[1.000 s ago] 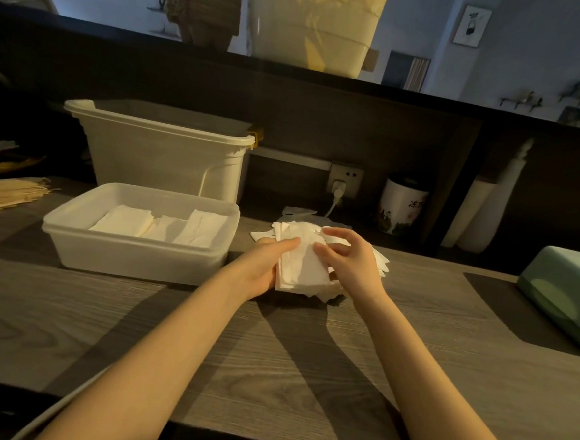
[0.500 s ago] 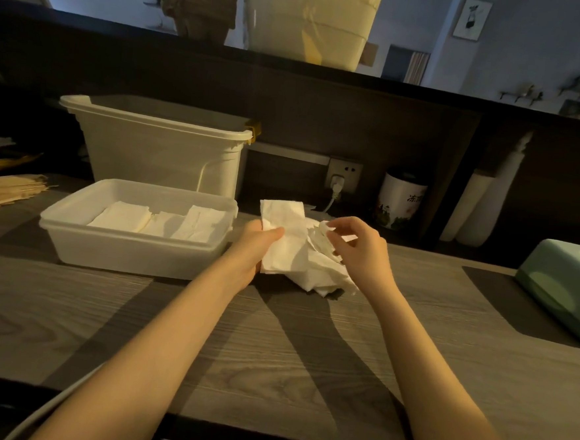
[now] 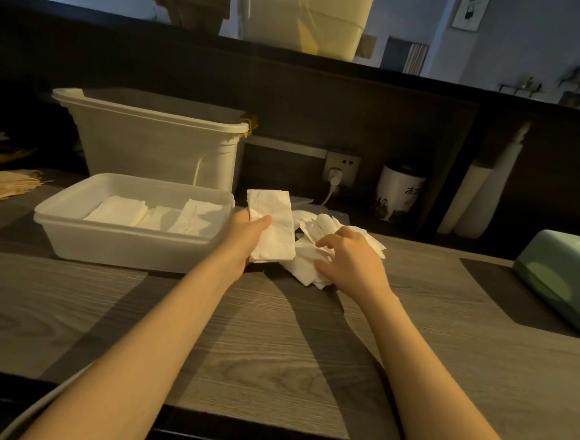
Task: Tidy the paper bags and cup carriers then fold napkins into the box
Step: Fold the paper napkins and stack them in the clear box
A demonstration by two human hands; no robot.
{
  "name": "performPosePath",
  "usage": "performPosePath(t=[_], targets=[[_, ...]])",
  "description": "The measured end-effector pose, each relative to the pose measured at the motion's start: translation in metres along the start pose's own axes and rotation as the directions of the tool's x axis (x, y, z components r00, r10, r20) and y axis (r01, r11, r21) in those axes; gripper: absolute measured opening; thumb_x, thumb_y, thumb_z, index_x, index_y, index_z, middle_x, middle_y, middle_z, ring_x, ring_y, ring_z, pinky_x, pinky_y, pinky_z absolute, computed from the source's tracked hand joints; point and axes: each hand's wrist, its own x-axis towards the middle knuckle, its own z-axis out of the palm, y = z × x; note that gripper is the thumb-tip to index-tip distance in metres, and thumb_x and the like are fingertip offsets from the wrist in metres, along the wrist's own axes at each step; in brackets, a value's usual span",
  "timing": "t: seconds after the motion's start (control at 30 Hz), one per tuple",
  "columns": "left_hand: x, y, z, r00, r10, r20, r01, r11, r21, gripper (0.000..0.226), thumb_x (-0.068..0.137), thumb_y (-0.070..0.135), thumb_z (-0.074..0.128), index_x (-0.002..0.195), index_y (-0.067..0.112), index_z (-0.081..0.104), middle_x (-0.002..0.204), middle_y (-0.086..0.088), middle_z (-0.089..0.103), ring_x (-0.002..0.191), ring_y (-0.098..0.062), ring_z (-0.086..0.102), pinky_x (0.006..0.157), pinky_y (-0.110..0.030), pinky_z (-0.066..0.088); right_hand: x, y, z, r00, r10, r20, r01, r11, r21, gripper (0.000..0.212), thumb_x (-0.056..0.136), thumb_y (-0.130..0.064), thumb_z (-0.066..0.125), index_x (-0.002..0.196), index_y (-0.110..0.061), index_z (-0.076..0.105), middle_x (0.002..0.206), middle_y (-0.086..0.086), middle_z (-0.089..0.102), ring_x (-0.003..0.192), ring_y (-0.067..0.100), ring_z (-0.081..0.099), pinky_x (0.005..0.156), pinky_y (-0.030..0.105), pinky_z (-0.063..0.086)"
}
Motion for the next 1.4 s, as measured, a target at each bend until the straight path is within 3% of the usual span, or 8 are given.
performPosePath(t=[0.2,0.33,0.43,0.53,0.73,1.1,1.23,1.4], targets=[[0.000,0.000,0.001,1.000,0.009,-0.021,-0.009,1.000,0.006,0.034,0.097,0.023,0.048,0.130,0.018,0.043,0.126,-0.007,0.054,0.109,-0.026,0.056,0.075,-0.033,0.051,0.005,-0.003,0.008,0.991,-0.036,-0.131,0.027,0.997,-0.072,0.027,0.097,-0.024,0.048,0.118,-0.018,0.064,0.120,0.002,0.058,0.104,0.016,0.054,0.078,0.024,0.046],[0.002,-0.002,0.000,0.999,-0.009,-0.037,0.008,1.000,-0.010,0.034,0.096,0.024,0.049,0.129,0.017,0.043,0.126,-0.007,0.054,0.107,-0.025,0.057,0.079,-0.035,0.053,0.004,0.000,0.002,0.931,0.131,-0.341,-0.071,0.981,0.182,0.023,0.094,-0.023,0.055,0.109,-0.011,0.067,0.106,0.003,0.063,0.084,0.009,0.054,0.066,0.016,0.037],[0.003,-0.002,0.000,0.997,-0.061,-0.039,0.058,0.994,-0.089,0.035,0.096,0.023,0.049,0.129,0.016,0.045,0.121,-0.007,0.056,0.105,-0.026,0.057,0.084,-0.041,0.053,0.004,0.000,-0.010,0.871,0.313,-0.380,-0.069,0.843,0.534,0.019,0.092,-0.020,0.058,0.106,-0.010,0.066,0.095,-0.002,0.064,0.080,0.005,0.054,0.058,0.005,0.038],[0.002,-0.005,0.004,0.994,-0.109,-0.016,0.106,0.985,-0.135,0.031,0.095,0.022,0.052,0.124,0.014,0.047,0.101,-0.003,0.058,0.093,-0.022,0.058,0.084,-0.041,0.052,0.006,-0.006,-0.020,0.859,0.413,-0.303,-0.042,0.648,0.761,0.019,0.091,-0.021,0.059,0.104,-0.010,0.066,0.092,-0.004,0.064,0.084,0.006,0.060,0.068,0.010,0.046],[-0.004,-0.005,0.011,0.987,-0.127,0.100,0.144,0.971,-0.191,0.019,0.096,0.021,0.050,0.113,0.013,0.046,0.094,-0.005,0.057,0.083,-0.020,0.056,0.066,-0.035,0.051,0.007,-0.020,-0.014,0.926,0.376,-0.039,-0.105,0.355,0.929,0.015,0.090,-0.022,0.061,0.103,-0.015,0.063,0.094,-0.004,0.064,0.088,0.010,0.062,0.072,0.022,0.054],[-0.009,0.001,0.016,0.927,-0.137,0.348,0.248,0.923,-0.296,0.053,0.095,0.056,0.024,0.133,0.022,0.042,0.112,-0.010,0.061,0.094,-0.024,0.063,0.067,-0.036,0.057,0.005,-0.029,0.001,0.936,0.351,-0.019,-0.179,0.522,0.834,0.035,0.086,-0.031,0.065,0.119,-0.019,0.057,0.110,-0.004,0.061,0.093,0.008,0.060,0.067,0.017,0.052],[-0.009,-0.003,0.018,0.974,-0.104,0.201,0.124,0.988,-0.091,0.045,0.093,0.030,0.054,0.133,0.014,0.042,0.116,-0.009,0.058,0.101,-0.025,0.060,0.083,-0.040,0.055,0.005,-0.030,0.004,0.938,0.343,-0.052,-0.161,0.563,0.811,0.035,0.087,-0.030,0.065,0.120,-0.020,0.058,0.104,-0.009,0.058,0.089,0.005,0.058,0.065,0.013,0.049],[-0.002,-0.001,0.009,0.992,-0.063,0.106,0.070,0.995,-0.071,0.039,0.094,0.022,0.052,0.131,0.011,0.044,0.120,-0.009,0.058,0.105,-0.026,0.059,0.089,-0.044,0.052,0.008,-0.017,-0.006,0.960,0.245,-0.133,-0.044,0.605,0.795,0.025,0.090,-0.023,0.062,0.114,-0.016,0.063,0.099,-0.005,0.066,0.083,0.005,0.064,0.064,0.016,0.054]])
